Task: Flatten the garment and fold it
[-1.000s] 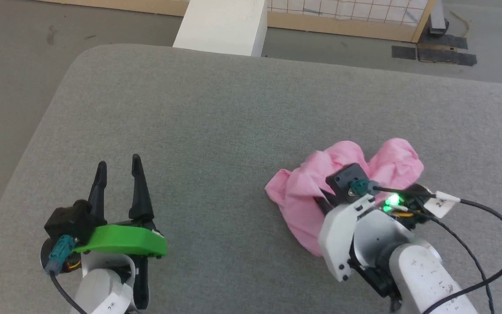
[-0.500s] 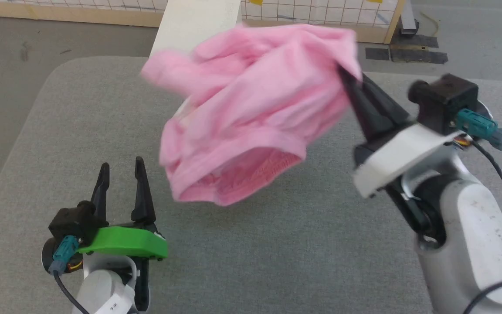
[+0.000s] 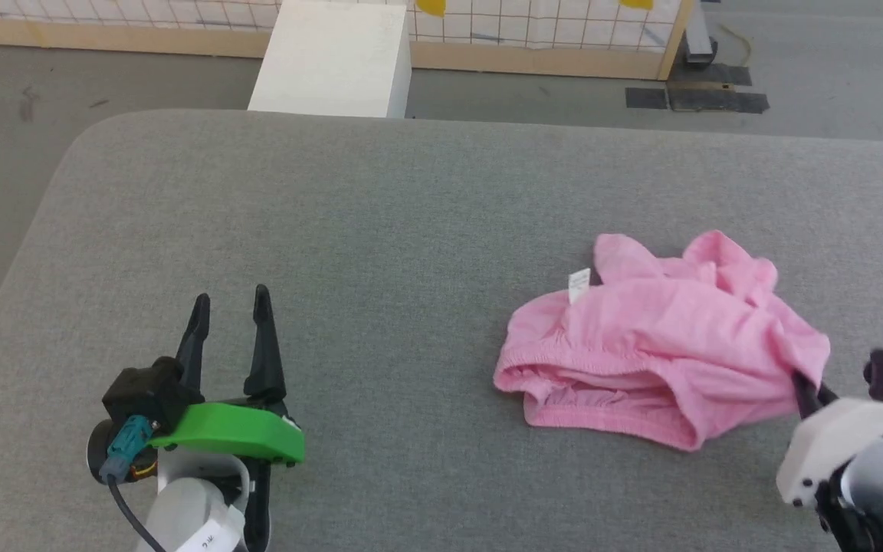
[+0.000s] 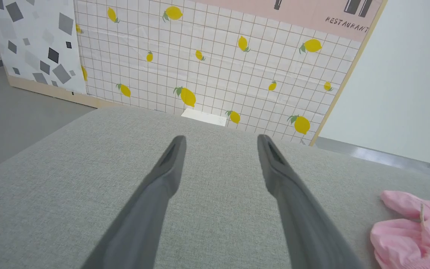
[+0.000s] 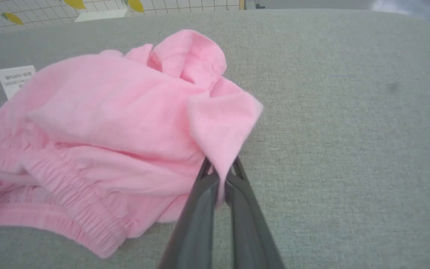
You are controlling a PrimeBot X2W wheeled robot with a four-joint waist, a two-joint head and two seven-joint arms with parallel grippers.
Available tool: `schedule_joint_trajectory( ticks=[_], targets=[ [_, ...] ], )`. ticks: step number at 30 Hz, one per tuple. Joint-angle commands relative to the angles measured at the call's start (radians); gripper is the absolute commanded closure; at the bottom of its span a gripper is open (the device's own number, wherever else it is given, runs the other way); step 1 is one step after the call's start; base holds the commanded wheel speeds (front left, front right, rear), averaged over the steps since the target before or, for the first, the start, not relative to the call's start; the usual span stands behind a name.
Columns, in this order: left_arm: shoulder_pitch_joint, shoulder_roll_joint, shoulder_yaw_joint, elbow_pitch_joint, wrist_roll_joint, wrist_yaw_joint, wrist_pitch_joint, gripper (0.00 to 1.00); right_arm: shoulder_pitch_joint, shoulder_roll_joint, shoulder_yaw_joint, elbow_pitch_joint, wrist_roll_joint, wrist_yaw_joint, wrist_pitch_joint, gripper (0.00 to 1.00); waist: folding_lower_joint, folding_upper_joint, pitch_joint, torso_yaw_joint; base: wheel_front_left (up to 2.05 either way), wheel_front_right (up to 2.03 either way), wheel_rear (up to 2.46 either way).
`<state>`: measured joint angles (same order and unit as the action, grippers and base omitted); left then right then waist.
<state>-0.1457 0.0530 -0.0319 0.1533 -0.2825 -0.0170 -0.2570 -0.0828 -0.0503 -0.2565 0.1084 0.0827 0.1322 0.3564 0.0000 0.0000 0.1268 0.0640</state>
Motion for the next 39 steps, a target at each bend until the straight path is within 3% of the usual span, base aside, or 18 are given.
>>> schedule_joint_trajectory(
  ticks=[1, 4, 5, 8, 12, 21, 22, 24, 25, 30, 35, 38, 39],
  targets=[
    [0.011, -0.003, -0.001, 0.001, 0.006, -0.006, -0.005, 0.00, 0.020, 0.000, -0.009, -0.013, 0.008, -0.002, 0.003, 0.00, 0.0000, 0.0000, -0.004, -0.009, 0.00, 0.00, 0.00],
    [0.012, -0.003, -0.009, 0.004, 0.008, -0.008, -0.005, 0.00, 0.041, 0.000, -0.005, -0.052, 0.009, -0.002, -0.020, 0.00, 0.0000, 0.0000, -0.009, -0.015, 0.00, 0.00, 0.00],
    [0.013, -0.003, -0.015, 0.007, 0.006, -0.010, -0.005, 0.00, 0.051, 0.000, 0.025, -0.121, -0.013, -0.002, -0.118, 0.00, 0.0000, 0.0000, -0.016, -0.017, 0.00, 0.00, 0.00],
    [0.017, -0.003, -0.019, 0.011, 0.004, -0.012, -0.005, 0.00, 0.077, 0.000, 0.131, -0.160, -0.022, -0.002, -0.153, 0.00, 0.0000, 0.0000, -0.023, -0.020, 0.00, 0.00, 0.00],
    [0.011, -0.003, -0.021, 0.021, 0.001, -0.018, -0.005, 0.00, 0.121, 0.000, 0.279, -0.161, -0.042, -0.002, -0.064, 0.00, 0.0000, 0.0000, -0.023, -0.017, 0.00, 0.00, 0.00],
    [-0.014, -0.003, -0.026, 0.015, -0.013, -0.016, -0.005, 0.00, 0.099, 0.000, 0.266, -0.077, -0.088, -0.002, 0.103, 0.00, 0.0000, 0.0000, 0.020, 0.009, 0.00, 0.00, 0.00],
    [-0.016, -0.003, -0.026, 0.016, -0.014, -0.016, -0.005, 0.00, 0.091, 0.000, 0.270, -0.066, -0.089, -0.002, 0.111, 0.56, 0.0000, 0.0000, 0.022, 0.010, 0.00, 0.00, 0.00],
    [-0.019, -0.003, -0.027, 0.016, -0.016, -0.015, -0.005, 0.00, 0.073, 0.000, 0.280, -0.041, -0.088, -0.002, 0.132, 0.95, 0.0000, 0.0000, 0.027, 0.015, 0.00, 0.00, 0.00],
    [-0.020, -0.003, -0.028, 0.015, -0.018, -0.013, -0.005, 0.00, 0.063, 0.000, 0.289, -0.029, -0.084, -0.002, 0.142, 1.00, 0.0000, 0.0000, 0.029, 0.018, 0.00, 0.00, 0.00],
    [-0.025, -0.003, -0.033, 0.015, -0.020, -0.009, -0.005, 0.00, 0.016, 0.000, 0.403, -0.022, -0.025, -0.002, 0.130, 1.00, 0.0000, 0.0000, 0.030, 0.029, 0.00, 0.00, 0.00],
    [-0.025, -0.003, -0.025, 0.010, -0.018, -0.006, -0.005, 0.00, -0.034, 0.000, 0.668, -0.063, 0.056, -0.002, 0.105, 1.00, 0.0000, 0.0000, 0.032, 0.028, 0.00, 0.00, 0.00],
    [-0.027, -0.003, -0.021, 0.008, -0.018, -0.006, -0.005, 0.00, -0.060, 0.000, 0.769, -0.063, 0.102, -0.002, 0.095, 1.00, 0.0000, 0.0000, 0.033, 0.029, 0.00, 0.00, 0.00],
    [-0.028, -0.003, -0.021, 0.008, -0.019, -0.007, -0.005, 0.00, -0.070, 0.000, 0.796, -0.059, 0.113, -0.002, 0.091, 0.43, 0.0000, 0.0000, 0.032, 0.030, 0.00, 0.00, 0.00]
  ],
)
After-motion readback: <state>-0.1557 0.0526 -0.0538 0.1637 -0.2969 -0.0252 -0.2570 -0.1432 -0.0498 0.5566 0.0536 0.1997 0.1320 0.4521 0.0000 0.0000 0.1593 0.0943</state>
